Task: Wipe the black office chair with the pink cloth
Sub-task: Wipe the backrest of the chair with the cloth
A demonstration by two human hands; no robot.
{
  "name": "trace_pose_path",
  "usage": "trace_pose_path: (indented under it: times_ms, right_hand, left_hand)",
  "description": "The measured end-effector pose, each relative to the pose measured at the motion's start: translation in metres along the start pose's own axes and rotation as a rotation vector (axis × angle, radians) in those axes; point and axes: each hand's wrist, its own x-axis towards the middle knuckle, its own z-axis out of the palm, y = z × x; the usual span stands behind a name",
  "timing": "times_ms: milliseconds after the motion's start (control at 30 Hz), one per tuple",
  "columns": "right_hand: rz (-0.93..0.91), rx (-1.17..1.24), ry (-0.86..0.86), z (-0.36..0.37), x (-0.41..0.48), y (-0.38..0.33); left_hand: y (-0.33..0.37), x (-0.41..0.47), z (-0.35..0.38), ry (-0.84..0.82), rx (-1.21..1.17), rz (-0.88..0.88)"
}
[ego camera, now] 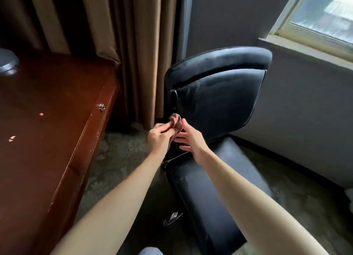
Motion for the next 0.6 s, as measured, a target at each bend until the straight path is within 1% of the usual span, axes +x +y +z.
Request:
trace_pose_path:
  times_ms: [67,233,367,500,600]
  right_hand:
    - [0.052,0.073,-0.033,0.004,-0.01,-0.012]
    - [0.112,0.188,0.016,0.002,-0.027,-0.034]
    - [0.121,0.25,0.044,-0.008,-0.026,-0.051]
    - [0.107,0.277,0.055,-0.031,-0.027,-0.058]
    - [0.067,0.268,0.077,-0.062,-0.03,-0.062]
  left_hand:
    - [0.018,-0.005,0.003,-0.032,0.112,0.002]
    - [0.054,-0.009,0.004,-0.072,0.266,-0.054]
    - [0.071,-0.009,0.015,-0.066,0.311,-0.059]
    - [0.076,-0.011,0.034,-0.099,0.449,-0.006]
    - [0.078,-0.021,0.056,-0.122,0.42,-0.054]
